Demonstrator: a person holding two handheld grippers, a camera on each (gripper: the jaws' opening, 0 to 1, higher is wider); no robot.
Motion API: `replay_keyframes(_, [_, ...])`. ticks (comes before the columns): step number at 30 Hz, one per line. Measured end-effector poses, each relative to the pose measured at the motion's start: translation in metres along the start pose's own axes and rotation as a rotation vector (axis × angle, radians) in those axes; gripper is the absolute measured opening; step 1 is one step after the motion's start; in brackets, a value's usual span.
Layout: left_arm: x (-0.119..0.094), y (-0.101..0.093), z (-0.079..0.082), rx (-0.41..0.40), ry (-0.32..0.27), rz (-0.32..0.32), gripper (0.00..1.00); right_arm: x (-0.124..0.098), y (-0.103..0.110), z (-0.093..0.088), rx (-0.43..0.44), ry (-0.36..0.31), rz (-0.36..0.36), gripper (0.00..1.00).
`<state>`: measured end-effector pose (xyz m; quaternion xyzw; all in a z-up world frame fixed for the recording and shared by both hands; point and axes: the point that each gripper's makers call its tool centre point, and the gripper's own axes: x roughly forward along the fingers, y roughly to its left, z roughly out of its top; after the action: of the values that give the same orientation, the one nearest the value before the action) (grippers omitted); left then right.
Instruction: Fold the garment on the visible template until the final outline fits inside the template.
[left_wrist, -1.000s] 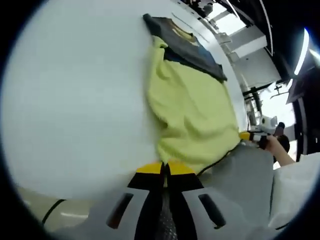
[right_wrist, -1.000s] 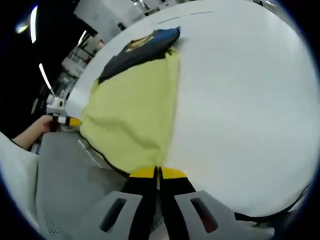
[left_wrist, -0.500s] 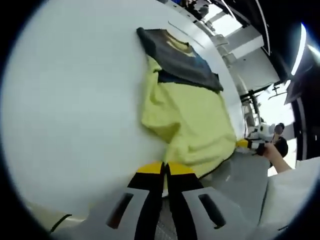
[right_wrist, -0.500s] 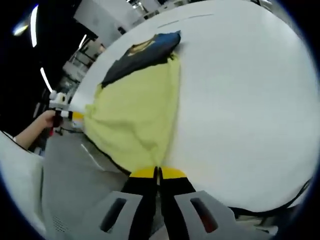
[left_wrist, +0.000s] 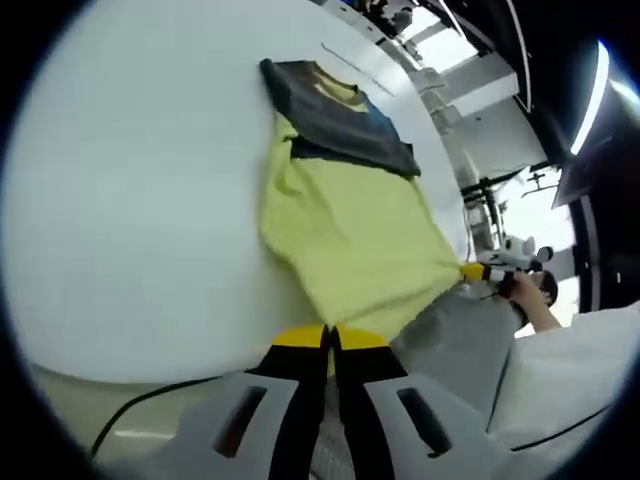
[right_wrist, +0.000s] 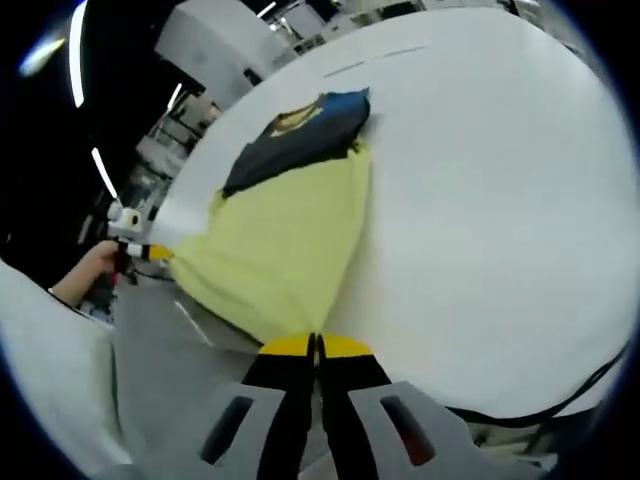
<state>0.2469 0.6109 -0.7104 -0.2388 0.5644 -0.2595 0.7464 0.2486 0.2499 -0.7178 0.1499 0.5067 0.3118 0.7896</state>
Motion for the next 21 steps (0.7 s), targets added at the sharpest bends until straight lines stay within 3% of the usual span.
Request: replay_keyframes(21, [-0.013,0.004,-0.004,-0.011,0.031,0.009,0.0,-0.003,0.021,-0.014,-0.017,0.042,0.055,0.02])
